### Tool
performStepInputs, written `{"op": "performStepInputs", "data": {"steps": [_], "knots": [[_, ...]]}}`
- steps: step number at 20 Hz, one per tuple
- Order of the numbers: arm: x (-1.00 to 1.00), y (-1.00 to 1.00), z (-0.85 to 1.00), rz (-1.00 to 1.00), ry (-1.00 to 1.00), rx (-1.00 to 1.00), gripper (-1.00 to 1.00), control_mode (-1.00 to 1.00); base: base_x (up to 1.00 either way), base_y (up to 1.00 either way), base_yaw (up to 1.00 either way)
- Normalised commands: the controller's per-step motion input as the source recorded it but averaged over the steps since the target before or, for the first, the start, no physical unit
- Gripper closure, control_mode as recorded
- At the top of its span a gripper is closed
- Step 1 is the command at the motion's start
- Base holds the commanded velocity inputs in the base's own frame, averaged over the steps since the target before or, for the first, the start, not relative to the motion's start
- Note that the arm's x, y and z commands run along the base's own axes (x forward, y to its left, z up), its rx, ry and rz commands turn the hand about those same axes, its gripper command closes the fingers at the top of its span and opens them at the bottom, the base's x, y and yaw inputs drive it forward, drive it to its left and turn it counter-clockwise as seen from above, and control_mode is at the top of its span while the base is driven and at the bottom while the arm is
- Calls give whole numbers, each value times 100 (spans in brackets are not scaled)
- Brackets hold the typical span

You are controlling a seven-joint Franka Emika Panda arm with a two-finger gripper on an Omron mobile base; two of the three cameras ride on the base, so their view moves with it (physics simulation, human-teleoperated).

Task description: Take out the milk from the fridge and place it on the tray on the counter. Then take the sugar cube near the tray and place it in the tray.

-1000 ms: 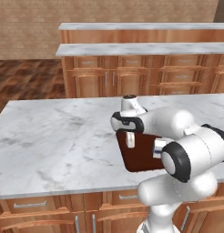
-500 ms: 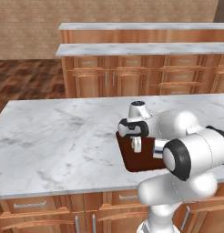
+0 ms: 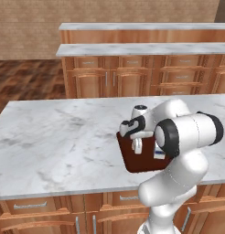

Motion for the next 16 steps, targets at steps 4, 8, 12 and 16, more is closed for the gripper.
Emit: {"op": "performStepInputs", "data": {"steps": [4,8,12,16], "knots": [[17,-1,-24,0,0,0,100,-100,0,0,0],[18,0,-34,0,0,0,100,-100,0,0,0],[8,0,-34,0,0,0,-100,-100,0,0,0],[-8,0,-6,0,0,0,-100,-100,0,0,0]]}}
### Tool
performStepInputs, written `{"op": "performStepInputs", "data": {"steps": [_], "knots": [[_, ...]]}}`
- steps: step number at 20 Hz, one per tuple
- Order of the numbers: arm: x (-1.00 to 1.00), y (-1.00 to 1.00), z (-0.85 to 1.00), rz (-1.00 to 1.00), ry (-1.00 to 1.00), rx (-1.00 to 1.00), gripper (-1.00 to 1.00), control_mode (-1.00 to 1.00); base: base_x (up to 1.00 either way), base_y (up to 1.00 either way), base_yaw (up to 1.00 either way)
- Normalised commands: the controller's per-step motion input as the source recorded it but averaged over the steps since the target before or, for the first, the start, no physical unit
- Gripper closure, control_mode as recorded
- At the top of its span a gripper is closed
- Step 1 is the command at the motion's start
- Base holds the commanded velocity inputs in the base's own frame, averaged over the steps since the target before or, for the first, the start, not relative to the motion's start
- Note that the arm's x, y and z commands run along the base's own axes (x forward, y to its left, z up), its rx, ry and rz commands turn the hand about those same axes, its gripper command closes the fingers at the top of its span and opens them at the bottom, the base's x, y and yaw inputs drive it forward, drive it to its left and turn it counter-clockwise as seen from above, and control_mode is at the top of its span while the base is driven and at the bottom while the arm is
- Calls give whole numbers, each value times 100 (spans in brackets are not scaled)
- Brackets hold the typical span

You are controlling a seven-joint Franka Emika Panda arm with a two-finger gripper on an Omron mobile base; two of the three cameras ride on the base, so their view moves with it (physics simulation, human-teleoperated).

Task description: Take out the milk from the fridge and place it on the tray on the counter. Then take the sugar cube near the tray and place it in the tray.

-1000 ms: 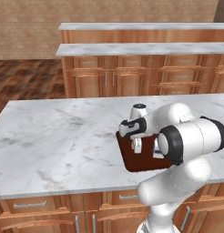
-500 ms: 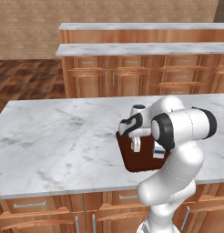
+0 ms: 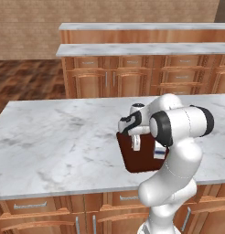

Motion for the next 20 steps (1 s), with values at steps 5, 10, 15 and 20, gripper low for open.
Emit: {"op": "performStepInputs", "data": {"steps": [5,10,15,20], "knots": [[-5,0,11,0,0,0,-100,-100,0,0,0],[-14,0,42,0,-6,0,-100,-100,0,0,0],[-13,0,71,0,0,0,-100,-100,0,0,0],[-67,-4,98,-7,-4,1,-100,-100,0,0,0]]}}
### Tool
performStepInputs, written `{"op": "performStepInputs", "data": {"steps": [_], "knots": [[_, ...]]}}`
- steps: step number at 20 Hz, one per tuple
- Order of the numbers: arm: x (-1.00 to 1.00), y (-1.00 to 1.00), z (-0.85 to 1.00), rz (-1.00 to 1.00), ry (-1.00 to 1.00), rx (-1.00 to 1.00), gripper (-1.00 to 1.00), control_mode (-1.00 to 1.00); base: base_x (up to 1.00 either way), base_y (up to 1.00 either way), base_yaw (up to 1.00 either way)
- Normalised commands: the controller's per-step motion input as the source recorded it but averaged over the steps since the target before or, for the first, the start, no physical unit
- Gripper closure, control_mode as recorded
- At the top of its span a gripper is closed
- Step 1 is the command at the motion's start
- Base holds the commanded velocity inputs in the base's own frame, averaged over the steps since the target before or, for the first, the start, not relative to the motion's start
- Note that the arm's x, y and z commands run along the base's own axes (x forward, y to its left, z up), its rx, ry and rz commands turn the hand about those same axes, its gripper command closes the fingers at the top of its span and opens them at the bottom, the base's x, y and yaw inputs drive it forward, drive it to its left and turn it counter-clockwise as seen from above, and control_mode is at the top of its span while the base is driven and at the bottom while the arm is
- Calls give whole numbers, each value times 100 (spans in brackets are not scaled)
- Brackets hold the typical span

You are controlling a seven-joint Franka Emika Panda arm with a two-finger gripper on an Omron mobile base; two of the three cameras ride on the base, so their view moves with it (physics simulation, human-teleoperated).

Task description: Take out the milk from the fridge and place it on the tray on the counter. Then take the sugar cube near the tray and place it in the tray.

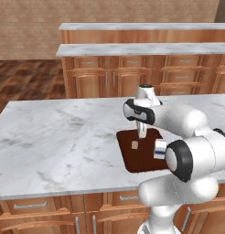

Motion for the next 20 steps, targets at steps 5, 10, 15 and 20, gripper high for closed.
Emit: {"op": "performStepInputs", "data": {"steps": [5,10,15,20], "knots": [[-96,-5,100,-28,-20,6,-100,-100,0,0,0],[-67,0,100,-23,-7,12,-100,-100,0,0,0],[-73,0,92,-15,-5,14,-100,-100,0,0,0],[-85,0,91,-4,-3,13,-100,-100,0,0,0]]}}
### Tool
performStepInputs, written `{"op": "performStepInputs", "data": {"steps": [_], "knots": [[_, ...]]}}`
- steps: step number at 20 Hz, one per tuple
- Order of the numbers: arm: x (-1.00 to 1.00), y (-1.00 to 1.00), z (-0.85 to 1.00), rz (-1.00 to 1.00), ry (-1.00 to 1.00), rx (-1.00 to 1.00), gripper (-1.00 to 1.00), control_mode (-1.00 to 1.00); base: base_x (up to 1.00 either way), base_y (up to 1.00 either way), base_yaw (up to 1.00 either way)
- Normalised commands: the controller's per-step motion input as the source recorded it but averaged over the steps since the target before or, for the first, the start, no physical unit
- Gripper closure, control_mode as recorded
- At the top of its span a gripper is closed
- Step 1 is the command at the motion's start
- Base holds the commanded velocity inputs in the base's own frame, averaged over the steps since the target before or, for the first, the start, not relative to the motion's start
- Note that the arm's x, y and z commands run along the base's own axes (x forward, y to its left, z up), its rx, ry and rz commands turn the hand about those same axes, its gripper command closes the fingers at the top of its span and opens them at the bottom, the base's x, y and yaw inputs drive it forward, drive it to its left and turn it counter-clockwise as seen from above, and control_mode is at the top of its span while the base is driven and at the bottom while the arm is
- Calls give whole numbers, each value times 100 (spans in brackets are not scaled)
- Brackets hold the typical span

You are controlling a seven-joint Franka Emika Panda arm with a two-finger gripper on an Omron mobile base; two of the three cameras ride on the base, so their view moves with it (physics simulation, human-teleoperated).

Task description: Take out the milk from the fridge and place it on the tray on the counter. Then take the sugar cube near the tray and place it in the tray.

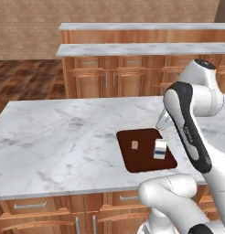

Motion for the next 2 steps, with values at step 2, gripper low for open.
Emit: {"op": "performStepInputs", "data": {"steps": [2], "knots": [[-100,0,77,0,-7,7,-100,-100,0,0,0]]}}
